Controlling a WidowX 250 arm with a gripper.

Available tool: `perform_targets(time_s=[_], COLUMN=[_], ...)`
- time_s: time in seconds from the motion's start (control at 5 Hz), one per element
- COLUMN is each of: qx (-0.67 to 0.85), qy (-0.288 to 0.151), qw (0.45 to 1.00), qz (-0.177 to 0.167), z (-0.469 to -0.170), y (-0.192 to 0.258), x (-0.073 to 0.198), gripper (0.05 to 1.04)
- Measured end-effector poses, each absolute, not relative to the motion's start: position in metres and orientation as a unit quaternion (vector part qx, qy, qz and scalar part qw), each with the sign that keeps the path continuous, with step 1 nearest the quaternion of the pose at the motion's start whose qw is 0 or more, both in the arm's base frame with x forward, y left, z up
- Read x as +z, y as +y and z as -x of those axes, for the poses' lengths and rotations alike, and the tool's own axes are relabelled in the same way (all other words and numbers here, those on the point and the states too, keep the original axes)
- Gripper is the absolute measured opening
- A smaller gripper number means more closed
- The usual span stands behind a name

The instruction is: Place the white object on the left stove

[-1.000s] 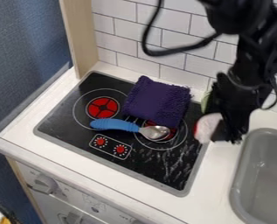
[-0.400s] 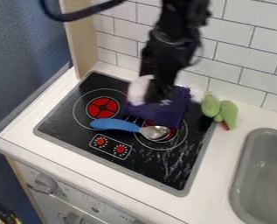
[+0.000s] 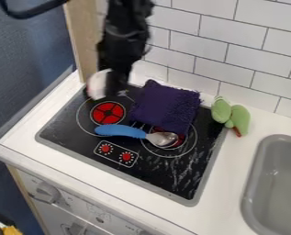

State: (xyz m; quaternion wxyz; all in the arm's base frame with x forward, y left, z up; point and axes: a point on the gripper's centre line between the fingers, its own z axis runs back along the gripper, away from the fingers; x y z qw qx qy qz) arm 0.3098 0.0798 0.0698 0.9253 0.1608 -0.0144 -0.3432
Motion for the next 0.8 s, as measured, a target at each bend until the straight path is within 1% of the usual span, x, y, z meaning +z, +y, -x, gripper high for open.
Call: perform_targets(time_s=[0.2, 0.4, 0.6, 0.8], qx=[-0.328, -0.324, -0.309, -0.283], qy=[0.003, 0.004, -0.011, -0.014], qw=[0.931, 0.933, 0.94, 0.949], qz=[-0.161, -0.156, -0.147, -0.141], z=[-0.314, -0.329, -0.341, -0.347], y=[0.103, 0.11, 0.114, 0.115], x=[0.046, 0.027, 0.01, -0.001], gripper=[0.634, 0.634, 0.634, 0.634])
